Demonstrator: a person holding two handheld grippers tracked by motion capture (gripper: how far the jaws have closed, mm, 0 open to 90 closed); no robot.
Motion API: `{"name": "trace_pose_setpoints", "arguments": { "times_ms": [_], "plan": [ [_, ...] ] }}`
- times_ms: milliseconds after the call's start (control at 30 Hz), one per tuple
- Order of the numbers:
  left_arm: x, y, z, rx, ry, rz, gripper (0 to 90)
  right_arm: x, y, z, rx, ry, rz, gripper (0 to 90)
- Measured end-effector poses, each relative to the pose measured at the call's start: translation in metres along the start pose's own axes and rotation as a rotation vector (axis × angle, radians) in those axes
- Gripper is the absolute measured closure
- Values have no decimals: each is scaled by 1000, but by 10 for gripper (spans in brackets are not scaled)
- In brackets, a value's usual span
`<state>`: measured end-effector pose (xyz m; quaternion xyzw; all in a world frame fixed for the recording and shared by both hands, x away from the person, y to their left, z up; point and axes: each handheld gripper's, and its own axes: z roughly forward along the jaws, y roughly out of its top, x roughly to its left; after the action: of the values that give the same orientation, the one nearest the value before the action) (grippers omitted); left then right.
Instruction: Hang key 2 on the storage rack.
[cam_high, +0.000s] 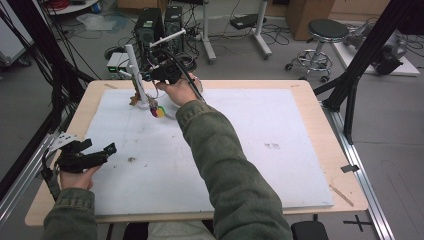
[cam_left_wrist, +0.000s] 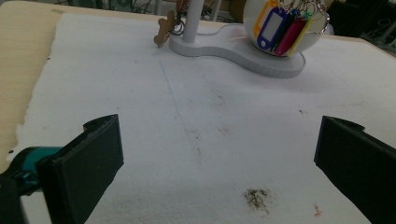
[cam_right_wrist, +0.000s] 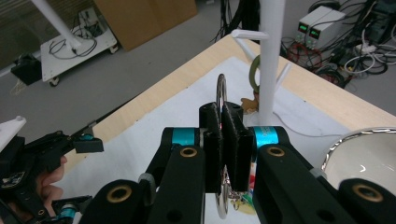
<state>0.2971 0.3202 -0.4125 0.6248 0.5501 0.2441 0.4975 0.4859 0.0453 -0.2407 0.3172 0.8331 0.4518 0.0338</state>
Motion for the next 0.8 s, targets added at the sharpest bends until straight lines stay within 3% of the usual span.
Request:
{"name": "trace_pose_setpoints", "arguments": {
  "times_ms": [267, 800],
  "plan": [
    [1, 0, 0, -1, -1, -3, 17, -2, 10, 12, -26, 15, 99, 869],
    [2, 0, 1, -9, -2, -15, 17, -8, 16, 35, -67, 73, 127, 869]
  ]
}}
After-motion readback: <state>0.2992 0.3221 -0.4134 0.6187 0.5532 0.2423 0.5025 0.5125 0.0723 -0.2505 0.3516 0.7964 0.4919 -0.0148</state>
